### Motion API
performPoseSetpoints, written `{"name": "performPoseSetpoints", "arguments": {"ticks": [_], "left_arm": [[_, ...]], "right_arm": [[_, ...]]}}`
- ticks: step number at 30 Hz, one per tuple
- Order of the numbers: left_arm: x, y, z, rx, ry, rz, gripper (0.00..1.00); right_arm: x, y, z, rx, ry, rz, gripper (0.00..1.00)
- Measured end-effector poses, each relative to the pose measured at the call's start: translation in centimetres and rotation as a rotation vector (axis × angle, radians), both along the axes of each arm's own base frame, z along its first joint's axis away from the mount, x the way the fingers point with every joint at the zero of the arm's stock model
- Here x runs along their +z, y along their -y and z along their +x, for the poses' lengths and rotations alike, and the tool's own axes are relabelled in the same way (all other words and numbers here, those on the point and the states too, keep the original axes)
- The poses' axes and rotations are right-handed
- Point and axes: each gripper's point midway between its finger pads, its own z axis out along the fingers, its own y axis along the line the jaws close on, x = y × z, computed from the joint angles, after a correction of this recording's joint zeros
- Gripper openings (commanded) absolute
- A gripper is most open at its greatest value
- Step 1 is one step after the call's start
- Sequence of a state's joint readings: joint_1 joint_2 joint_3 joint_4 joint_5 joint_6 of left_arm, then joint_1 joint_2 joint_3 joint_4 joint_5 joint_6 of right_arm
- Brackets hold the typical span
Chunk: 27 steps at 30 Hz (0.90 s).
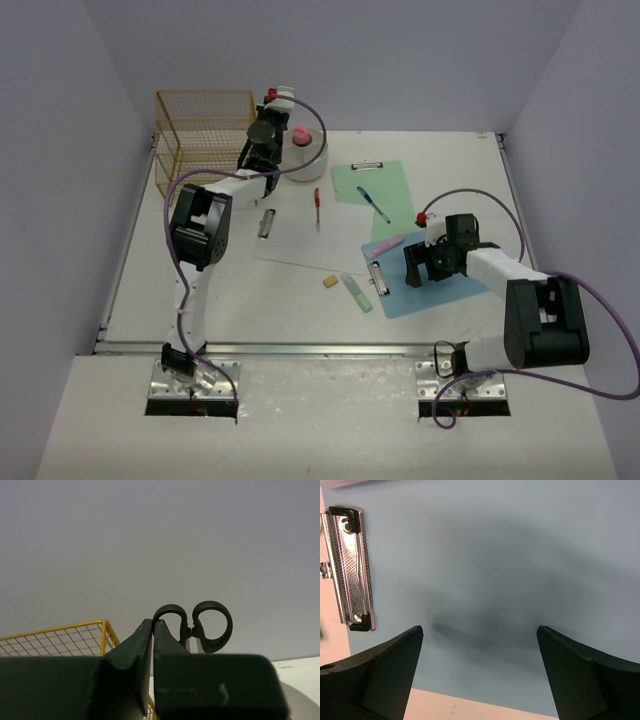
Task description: Organize the desk
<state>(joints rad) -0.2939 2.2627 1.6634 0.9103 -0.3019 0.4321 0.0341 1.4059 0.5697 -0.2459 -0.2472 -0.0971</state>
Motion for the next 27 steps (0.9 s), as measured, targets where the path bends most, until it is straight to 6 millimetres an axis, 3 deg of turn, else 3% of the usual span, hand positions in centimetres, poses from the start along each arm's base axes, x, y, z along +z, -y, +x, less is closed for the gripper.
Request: {"name": "performPoseSetpoints", "arguments": {"ticks": [9, 22, 27], "left_arm": [[-1.9, -0.1, 0.1, 0.037, -0.089, 0.015, 0.0], [-0.6, 2.3, 0.5, 0.014, -0.094, -0.019, 0.0], [-2.7, 2.4, 1.3, 0.033, -0.137, -0.021, 0.0]], "right_arm": [[0.0, 0.0, 0.0, 0.0, -0.001, 0.0, 0.99], [0.0, 0.0, 0.0, 0.005, 0.0, -0.002, 0.99], [0.0, 0.0, 0.0, 0.007, 0.0, -0.002, 0.99]]}}
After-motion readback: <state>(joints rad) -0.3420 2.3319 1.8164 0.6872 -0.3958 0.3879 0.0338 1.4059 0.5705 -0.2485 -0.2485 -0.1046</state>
